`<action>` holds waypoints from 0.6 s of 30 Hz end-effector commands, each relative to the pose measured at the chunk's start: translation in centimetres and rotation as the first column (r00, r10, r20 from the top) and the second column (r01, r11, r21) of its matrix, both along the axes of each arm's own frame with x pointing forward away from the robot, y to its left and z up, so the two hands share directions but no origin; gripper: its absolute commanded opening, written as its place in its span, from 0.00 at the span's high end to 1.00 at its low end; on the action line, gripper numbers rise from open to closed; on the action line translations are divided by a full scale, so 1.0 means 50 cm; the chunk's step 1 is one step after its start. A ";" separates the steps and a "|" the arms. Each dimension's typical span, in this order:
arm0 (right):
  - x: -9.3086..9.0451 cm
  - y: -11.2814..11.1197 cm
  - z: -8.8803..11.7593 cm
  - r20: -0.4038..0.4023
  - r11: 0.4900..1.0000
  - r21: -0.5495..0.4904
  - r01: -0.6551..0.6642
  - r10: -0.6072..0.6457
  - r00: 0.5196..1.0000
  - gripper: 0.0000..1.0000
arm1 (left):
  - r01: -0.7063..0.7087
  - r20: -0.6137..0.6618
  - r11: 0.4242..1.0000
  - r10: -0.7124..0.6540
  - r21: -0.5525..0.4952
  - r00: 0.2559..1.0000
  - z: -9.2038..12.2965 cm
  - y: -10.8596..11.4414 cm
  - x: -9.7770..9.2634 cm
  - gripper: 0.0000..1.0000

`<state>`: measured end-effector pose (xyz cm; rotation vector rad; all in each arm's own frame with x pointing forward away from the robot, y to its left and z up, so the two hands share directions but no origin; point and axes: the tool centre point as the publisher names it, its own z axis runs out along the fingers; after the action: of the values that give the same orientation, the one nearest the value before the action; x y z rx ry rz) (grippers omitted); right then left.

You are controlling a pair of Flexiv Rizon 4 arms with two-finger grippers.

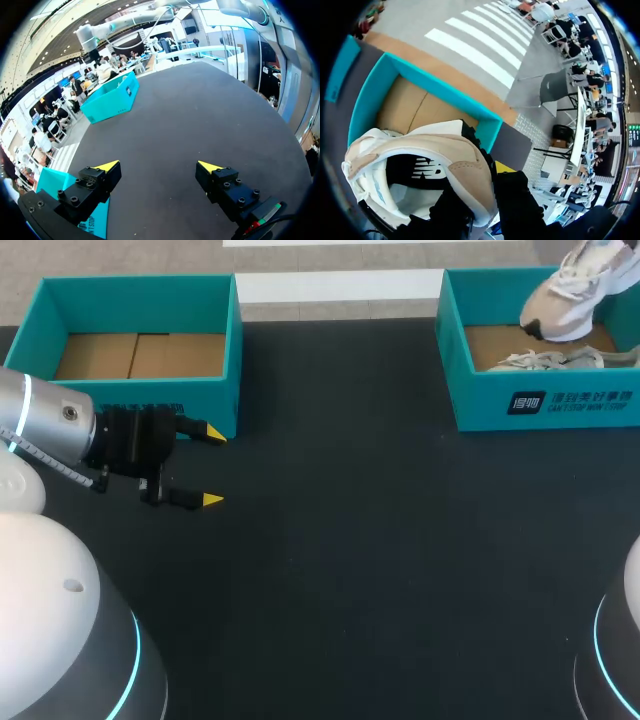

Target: Take the shoe out of the shoebox, open the shoe tongue, remove and reinsert the insole, then place the shoe into the shoebox

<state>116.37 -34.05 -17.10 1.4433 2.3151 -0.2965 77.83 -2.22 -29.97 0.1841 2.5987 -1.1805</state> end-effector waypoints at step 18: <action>-0.015 0.001 0.002 0.169 0.770 0.167 0.616 -0.638 0.752 1.00 | -0.001 0.000 1.000 0.001 0.003 1.000 0.001 0.000 -0.002 0.00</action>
<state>114.99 -33.88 -16.93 2.0812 1.7328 -0.2108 77.83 -2.22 -29.97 0.1841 2.5988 -1.1804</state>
